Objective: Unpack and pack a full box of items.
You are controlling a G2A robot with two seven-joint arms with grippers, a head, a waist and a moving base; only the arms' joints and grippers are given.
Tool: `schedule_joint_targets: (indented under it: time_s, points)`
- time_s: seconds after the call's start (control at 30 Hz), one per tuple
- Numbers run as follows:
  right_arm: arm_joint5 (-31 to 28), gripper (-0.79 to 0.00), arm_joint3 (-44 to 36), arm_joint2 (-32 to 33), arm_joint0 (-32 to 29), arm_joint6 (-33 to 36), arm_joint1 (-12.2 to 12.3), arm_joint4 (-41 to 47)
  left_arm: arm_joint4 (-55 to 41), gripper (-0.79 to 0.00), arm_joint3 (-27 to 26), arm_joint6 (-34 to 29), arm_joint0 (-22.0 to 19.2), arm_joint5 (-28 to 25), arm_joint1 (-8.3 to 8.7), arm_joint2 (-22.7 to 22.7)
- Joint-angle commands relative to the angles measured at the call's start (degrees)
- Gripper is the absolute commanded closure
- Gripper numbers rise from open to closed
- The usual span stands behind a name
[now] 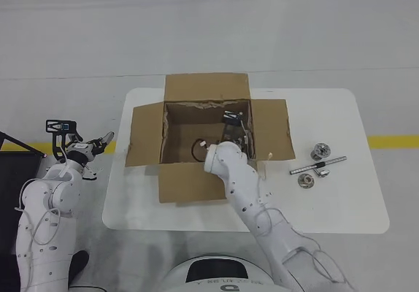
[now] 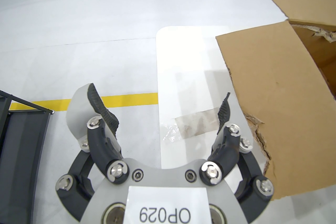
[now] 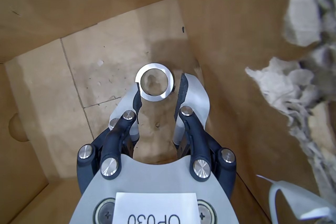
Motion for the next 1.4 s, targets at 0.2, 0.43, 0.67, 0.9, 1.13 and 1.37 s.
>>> schedule_joint_targets:
  time_s: [0.2,0.43,0.67,0.9,1.13,1.37]
  points:
    - [2.12,-0.289,2.11,-0.96,2.28,0.22,-0.95,-0.57,0.00,-0.785,0.00,0.00,0.00,0.00,0.00,0.00]
    - [0.97,-0.323,-12.62,-1.03,-7.14,-5.46,-0.43,-2.06,0.00,-0.785,0.00,0.00,0.00,0.00,0.00,0.00]
    - [-11.68,-0.323,-21.13,0.65,-10.33,5.12,0.77,-3.77,0.00,-0.785,0.00,0.00,0.00,0.00,0.00,0.00]
    - [-11.51,-0.308,-12.96,0.36,-0.27,20.14,0.12,-11.39,0.00,-0.785,0.00,0.00,0.00,0.00,0.00,0.00]
    - [-13.21,-0.299,1.00,-0.48,8.17,22.61,-2.33,-14.49,0.00,-0.785,0.00,0.00,0.00,0.00,0.00,0.00]
    - [-12.64,-0.296,12.12,0.46,13.14,22.04,-5.05,-14.95,0.00,-0.785,0.00,0.00,0.00,0.00,0.00,0.00]
